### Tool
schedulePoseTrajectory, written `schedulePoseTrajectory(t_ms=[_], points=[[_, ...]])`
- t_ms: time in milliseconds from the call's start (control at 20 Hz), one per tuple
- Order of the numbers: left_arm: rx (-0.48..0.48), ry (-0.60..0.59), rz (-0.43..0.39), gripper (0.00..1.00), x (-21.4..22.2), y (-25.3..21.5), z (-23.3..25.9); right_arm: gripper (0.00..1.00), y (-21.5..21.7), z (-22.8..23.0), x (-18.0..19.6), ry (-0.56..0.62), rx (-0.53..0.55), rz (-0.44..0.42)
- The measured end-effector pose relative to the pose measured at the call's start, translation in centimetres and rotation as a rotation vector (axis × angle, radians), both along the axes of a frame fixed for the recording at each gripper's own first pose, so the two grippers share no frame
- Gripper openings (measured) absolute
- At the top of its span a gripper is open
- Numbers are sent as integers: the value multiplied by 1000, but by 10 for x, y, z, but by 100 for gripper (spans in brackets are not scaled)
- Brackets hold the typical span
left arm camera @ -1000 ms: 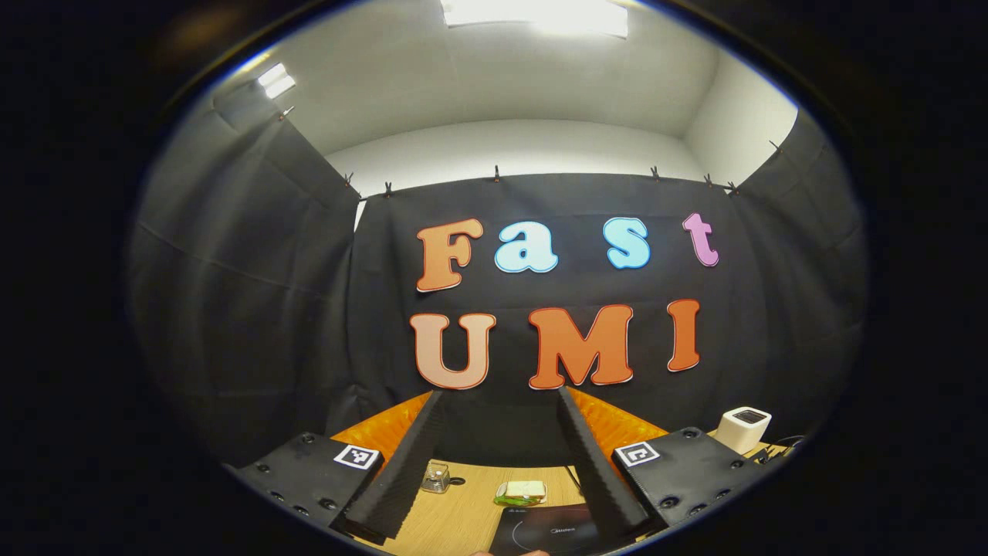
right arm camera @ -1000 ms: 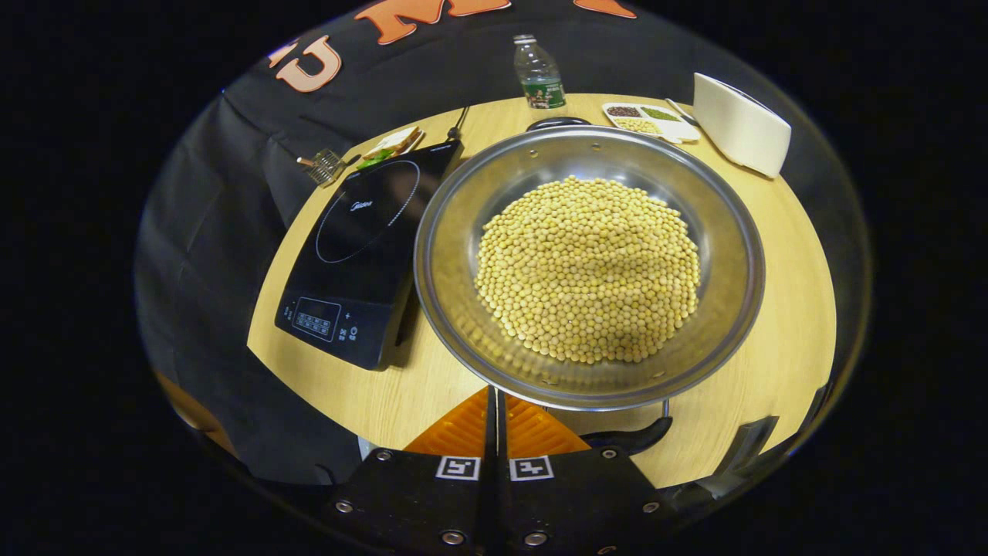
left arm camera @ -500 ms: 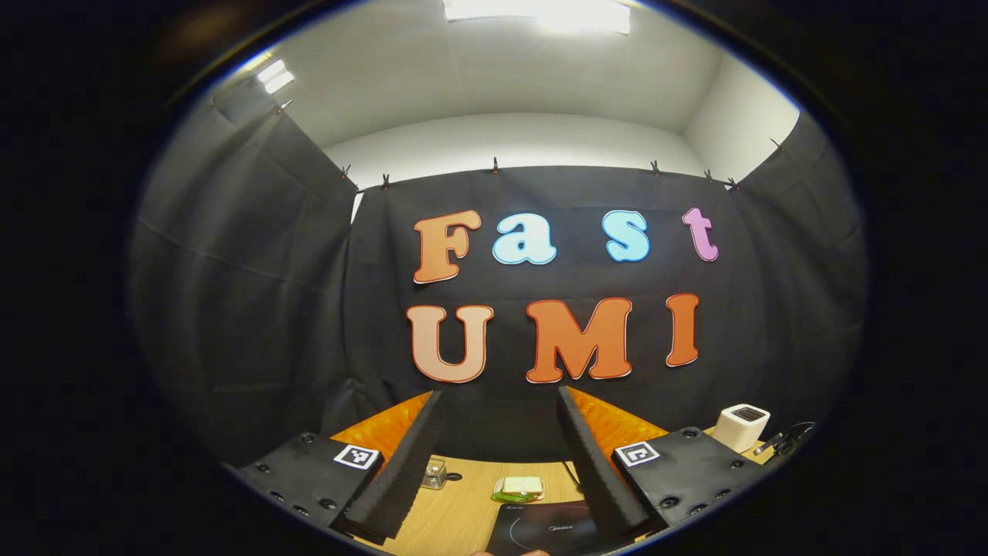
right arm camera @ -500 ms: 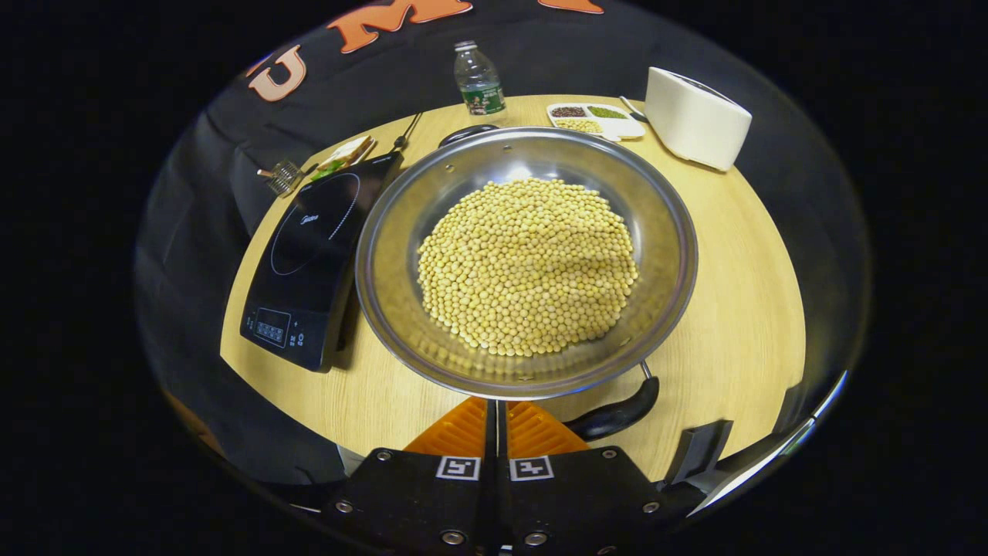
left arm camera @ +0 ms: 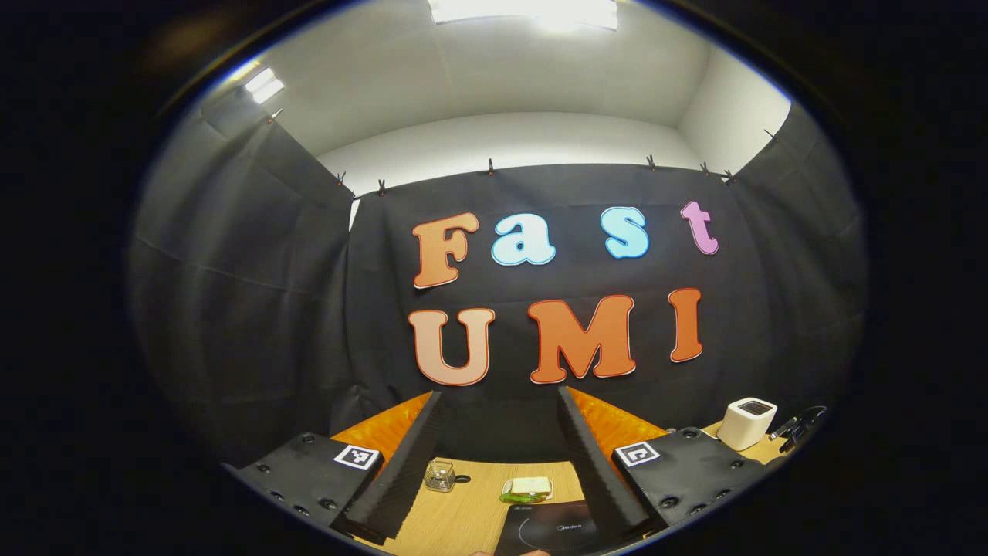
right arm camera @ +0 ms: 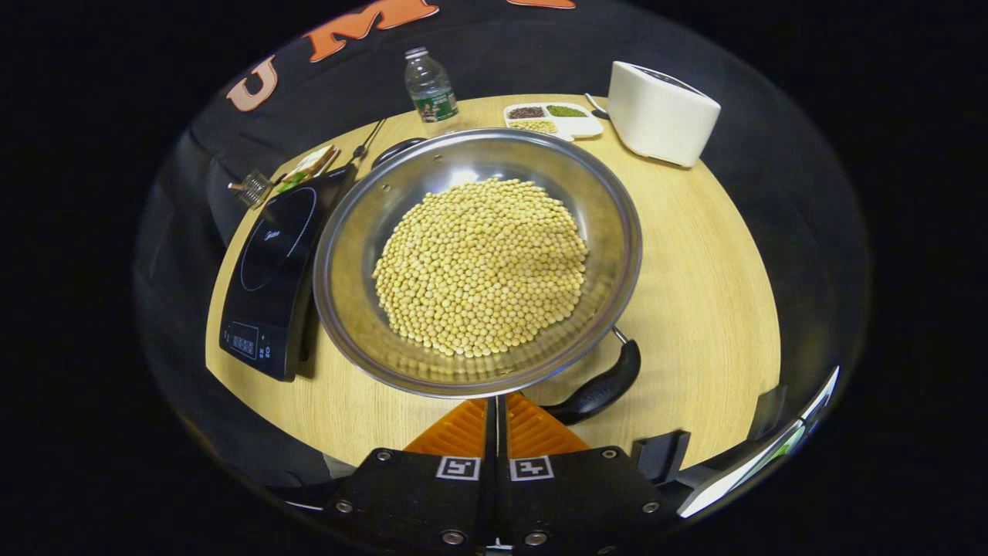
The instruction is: First push the handle of the pot to place it horizontally, then grasp the pot with both hands and set it on the induction cooktop.
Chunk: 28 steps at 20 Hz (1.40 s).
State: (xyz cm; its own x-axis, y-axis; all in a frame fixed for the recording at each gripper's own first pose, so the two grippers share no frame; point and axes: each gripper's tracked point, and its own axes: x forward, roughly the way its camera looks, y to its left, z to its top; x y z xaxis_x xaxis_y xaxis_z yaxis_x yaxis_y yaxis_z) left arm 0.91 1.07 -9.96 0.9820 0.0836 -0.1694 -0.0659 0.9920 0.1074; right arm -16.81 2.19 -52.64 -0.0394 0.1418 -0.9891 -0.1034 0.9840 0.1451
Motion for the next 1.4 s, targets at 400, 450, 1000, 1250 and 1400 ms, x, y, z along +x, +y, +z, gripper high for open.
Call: schedulePoseTrajectory(t_ms=[400,450,1000,1250,1400], points=[[-14,3,4,98,-2,3,-3,0,-25,-5,17,-3,-50,3],[-14,7,5,98,-3,4,-4,0,-29,-6,22,-11,-66,5],[-43,36,3,98,-1,6,-20,0,-65,-28,65,-35,-153,-89],[-41,61,4,95,2,8,-32,0,-79,-42,86,-41,-198,-139],[-28,57,11,98,5,9,-30,0,-85,-44,99,-45,-207,-169]])
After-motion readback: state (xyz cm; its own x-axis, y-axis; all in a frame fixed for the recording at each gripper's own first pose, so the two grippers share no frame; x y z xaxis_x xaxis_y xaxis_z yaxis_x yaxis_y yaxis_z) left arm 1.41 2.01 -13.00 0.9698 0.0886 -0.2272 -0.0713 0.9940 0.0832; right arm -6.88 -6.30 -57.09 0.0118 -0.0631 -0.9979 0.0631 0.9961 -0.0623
